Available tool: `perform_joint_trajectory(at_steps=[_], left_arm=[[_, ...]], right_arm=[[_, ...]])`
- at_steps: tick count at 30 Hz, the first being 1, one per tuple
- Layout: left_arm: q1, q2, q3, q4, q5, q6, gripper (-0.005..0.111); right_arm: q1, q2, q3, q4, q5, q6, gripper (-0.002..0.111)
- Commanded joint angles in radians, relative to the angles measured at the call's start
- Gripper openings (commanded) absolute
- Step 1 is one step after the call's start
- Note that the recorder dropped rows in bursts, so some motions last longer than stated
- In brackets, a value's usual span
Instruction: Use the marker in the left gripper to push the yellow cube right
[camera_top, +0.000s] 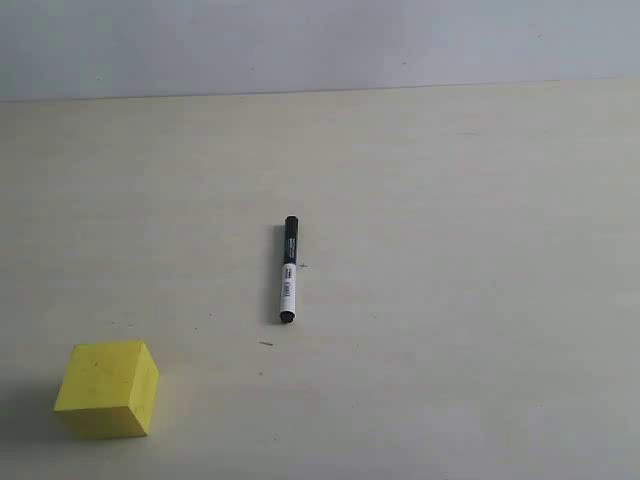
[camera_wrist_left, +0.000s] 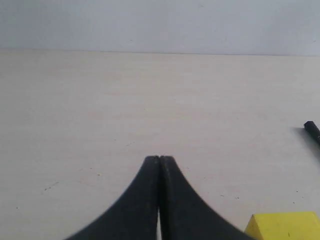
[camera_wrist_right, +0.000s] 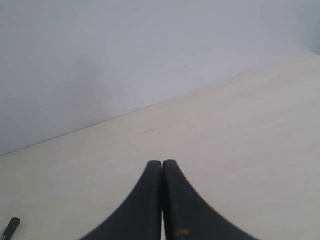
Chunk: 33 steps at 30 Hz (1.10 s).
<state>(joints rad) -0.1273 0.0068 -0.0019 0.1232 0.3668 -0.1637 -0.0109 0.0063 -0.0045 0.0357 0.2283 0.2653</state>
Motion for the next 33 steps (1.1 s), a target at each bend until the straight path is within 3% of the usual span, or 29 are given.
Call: perform_joint_trajectory(at_steps=[1, 10, 16, 18, 21, 26, 30, 33], left_arm=[[0.001, -0.007, 0.002, -0.003, -0.012, 0.004, 0.0], [0.001, -0.007, 0.002, -0.001, -0.012, 0.01, 0.0], [0.001, -0.007, 0.002, 0.205, -0.056, 0.158, 0.0], [0.001, -0.007, 0.002, 0.27, -0.141, 0.181, 0.0], [0.001, -0.007, 0.002, 0.235, -0.418, 0.171, 0.0], [0.001, -0.007, 0.002, 0.212, -0.801, -0.092, 0.0], [0.001, -0.007, 0.002, 0.214, -0.973, -0.338, 0.0], [0.001, -0.007, 0.002, 0.205, -1.022, -0.358, 0.0]], right_arm=[[-0.006, -0.006, 0.005, -0.001, -0.013, 0.0, 0.0], [-0.006, -0.006, 0.005, -0.001, -0.013, 0.0, 0.0], [-0.006, -0.006, 0.005, -0.001, -0.023, 0.0, 0.0], [-0.006, -0.006, 0.005, -0.001, -0.02, 0.0, 0.0], [-0.006, -0.006, 0.005, -0.001, -0.02, 0.0, 0.0], [-0.006, -0.006, 0.005, -0.001, -0.02, 0.0, 0.0], [-0.006, -0.006, 0.005, -0.001, -0.02, 0.0, 0.0], [-0.006, -0.006, 0.005, -0.001, -0.02, 0.0, 0.0]])
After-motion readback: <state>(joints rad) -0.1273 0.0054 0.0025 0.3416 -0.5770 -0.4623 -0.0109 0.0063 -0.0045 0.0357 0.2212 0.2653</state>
